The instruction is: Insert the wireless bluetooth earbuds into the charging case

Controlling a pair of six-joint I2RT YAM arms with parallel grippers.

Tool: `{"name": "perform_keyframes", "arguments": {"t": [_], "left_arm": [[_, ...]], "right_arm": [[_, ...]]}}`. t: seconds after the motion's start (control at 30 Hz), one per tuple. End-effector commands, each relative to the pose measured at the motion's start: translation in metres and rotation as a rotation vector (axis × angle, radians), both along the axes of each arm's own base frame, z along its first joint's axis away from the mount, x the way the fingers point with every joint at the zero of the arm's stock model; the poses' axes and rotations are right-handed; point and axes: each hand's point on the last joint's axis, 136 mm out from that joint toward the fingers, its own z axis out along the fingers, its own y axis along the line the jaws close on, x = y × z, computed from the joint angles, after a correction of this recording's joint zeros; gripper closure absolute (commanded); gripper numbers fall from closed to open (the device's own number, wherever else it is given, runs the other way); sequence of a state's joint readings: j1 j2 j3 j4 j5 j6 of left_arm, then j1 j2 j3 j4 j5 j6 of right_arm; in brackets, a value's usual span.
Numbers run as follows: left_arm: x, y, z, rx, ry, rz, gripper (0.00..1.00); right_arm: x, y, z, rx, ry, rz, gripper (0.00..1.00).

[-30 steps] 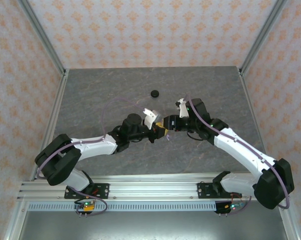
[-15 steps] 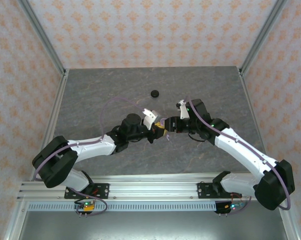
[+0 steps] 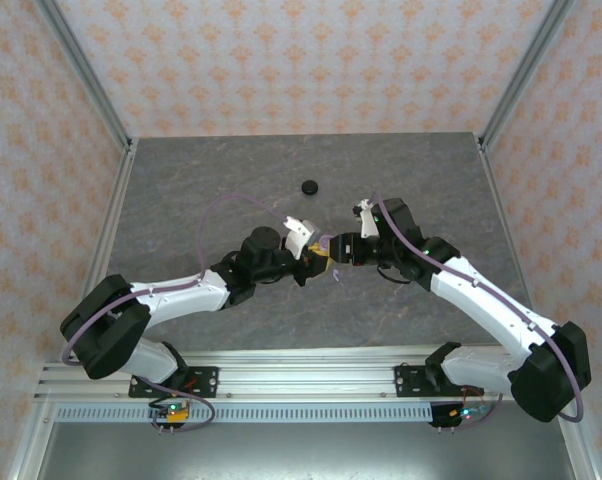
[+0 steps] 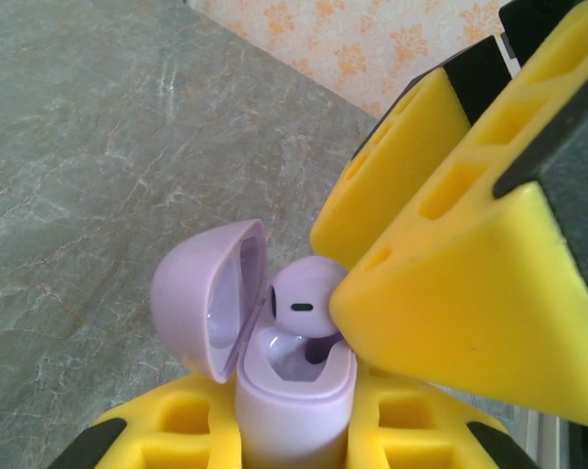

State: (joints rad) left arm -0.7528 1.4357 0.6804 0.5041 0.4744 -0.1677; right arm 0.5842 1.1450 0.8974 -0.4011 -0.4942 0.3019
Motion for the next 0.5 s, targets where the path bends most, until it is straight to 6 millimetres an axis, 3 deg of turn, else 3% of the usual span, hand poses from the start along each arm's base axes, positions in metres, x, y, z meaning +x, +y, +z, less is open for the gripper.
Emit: {"name": "perform_keyframes", "arguments": {"t": [0.0,0.47], "left_arm": [[-0.001,-0.003,0.025,-0.035,-0.074,-0.02,0.96],[-0.0019,0.0017,0.0242,-0.015,-0.09,-0.009,0.96]], "right_arm": [[0.0015,0.0001,0.0107,0.003,-0.019,-0.001,0.5],[0.0041,-0.006,0.007,-0.028,-0.014,-0.032,0.55]]}}
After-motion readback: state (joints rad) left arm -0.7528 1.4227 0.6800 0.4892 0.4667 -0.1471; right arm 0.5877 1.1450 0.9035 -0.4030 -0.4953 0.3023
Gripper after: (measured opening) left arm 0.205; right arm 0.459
